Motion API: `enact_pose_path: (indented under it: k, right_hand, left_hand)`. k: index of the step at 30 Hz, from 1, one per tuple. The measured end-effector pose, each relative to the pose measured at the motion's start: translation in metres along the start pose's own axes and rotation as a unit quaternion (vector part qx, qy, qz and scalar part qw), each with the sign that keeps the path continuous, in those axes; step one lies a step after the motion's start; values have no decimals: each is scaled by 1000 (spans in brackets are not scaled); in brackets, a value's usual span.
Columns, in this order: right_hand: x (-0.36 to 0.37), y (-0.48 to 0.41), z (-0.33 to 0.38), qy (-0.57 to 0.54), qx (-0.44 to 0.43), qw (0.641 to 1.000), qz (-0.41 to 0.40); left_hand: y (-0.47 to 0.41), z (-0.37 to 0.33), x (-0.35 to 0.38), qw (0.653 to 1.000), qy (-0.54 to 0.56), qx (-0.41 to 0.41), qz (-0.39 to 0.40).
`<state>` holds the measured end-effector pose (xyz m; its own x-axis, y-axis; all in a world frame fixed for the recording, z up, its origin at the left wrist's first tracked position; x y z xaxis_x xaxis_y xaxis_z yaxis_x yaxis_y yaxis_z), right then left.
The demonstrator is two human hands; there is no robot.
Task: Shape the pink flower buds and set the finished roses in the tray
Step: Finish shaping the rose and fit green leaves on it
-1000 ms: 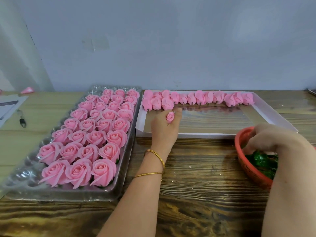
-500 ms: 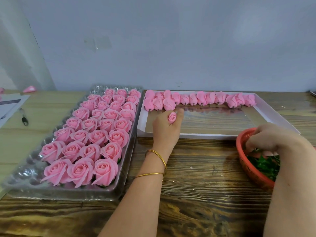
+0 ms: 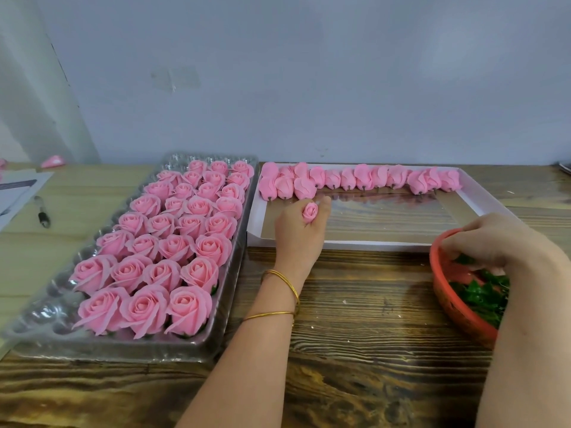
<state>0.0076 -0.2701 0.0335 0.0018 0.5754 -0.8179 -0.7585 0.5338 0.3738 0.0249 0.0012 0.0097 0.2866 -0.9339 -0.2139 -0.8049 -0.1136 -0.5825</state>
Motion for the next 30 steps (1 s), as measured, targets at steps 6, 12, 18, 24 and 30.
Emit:
enact_pose_path:
  k: [6, 12, 18, 24, 30]
  right_hand:
    - [8, -4, -1, -8, -10, 1000, 25]
    - [8, 0, 1, -13, -8, 999, 36]
    - [4, 11, 8, -18, -16, 1000, -16]
    - [-4, 38, 30, -133, -185, 959, -171]
    - [7, 59, 52, -246, -305, 908, -146]
  left_hand:
    - [0, 0, 0, 1000, -9, -1, 1]
    - [0, -1, -1, 1000, 0, 5, -4]
    - [0, 0, 0, 1000, 2, -2, 1]
    - [-1, 1, 1, 1000, -2, -11, 6]
    - [-1, 2, 1, 1000, -3, -6, 4]
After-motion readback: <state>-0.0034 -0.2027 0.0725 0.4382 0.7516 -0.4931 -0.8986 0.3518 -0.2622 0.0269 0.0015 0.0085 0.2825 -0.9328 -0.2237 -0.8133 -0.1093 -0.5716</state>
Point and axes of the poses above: each hand's wrist, its own y-axis away from the middle knuckle, its own x-axis out of the palm, z = x × y, the point moved 3 cm from there along -y, towards the middle knuckle, and after that the axes turned 11 degrees about x, right-handed, at the moved point
